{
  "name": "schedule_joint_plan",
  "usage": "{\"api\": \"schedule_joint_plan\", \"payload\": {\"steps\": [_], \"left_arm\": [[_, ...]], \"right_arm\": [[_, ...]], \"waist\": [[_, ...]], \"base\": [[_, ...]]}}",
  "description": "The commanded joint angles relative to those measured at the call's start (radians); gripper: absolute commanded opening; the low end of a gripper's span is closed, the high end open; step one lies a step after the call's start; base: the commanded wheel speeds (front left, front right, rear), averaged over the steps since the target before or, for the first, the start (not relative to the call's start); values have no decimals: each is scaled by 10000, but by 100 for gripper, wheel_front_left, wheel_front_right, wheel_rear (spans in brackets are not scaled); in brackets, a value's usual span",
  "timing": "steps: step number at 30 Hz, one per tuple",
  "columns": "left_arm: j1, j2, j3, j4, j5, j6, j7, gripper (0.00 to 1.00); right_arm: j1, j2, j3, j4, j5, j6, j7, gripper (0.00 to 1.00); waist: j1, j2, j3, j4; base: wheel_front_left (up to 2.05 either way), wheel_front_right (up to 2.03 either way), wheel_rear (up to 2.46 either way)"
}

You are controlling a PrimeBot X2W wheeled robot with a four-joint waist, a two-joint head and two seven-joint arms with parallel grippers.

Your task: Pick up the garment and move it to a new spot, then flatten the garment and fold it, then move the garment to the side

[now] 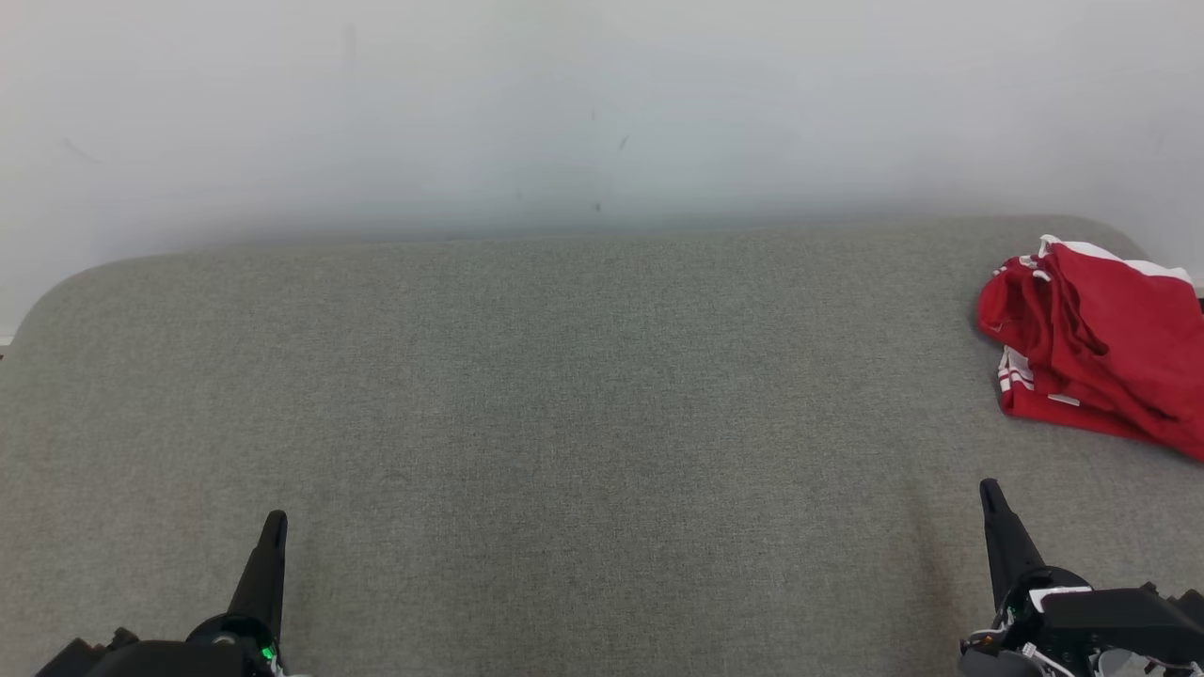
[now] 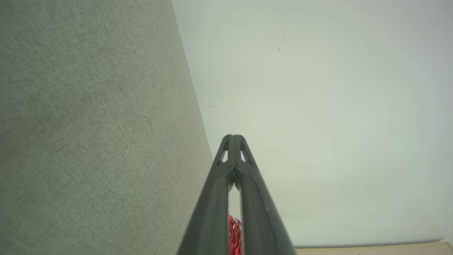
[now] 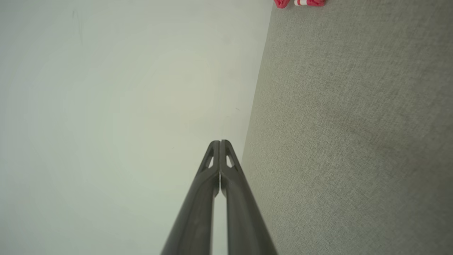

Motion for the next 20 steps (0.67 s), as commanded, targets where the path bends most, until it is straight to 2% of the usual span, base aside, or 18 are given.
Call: {"api": "schedule_joint_plan", "payload": {"steps": [1, 15, 20], "left_arm": [[-137, -9, 42, 10, -276, 15, 77, 0], [-244, -26, 73, 77, -1224, 14, 322, 0], [-230, -26, 72, 77, -1209, 13, 325, 0]], "right_arm": [[-130, -17, -45, -4, 273, 7, 65, 0], [-241, 14, -162, 75, 1199, 7, 335, 0], [-242, 27, -175, 76, 1149, 7, 340, 0]], "waist": [[-1, -1, 0, -5], [-1, -1, 7, -49], [-1, -1, 7, -50]], "base": [[0, 0, 0], [0, 0, 0], [0, 0, 0]]}}
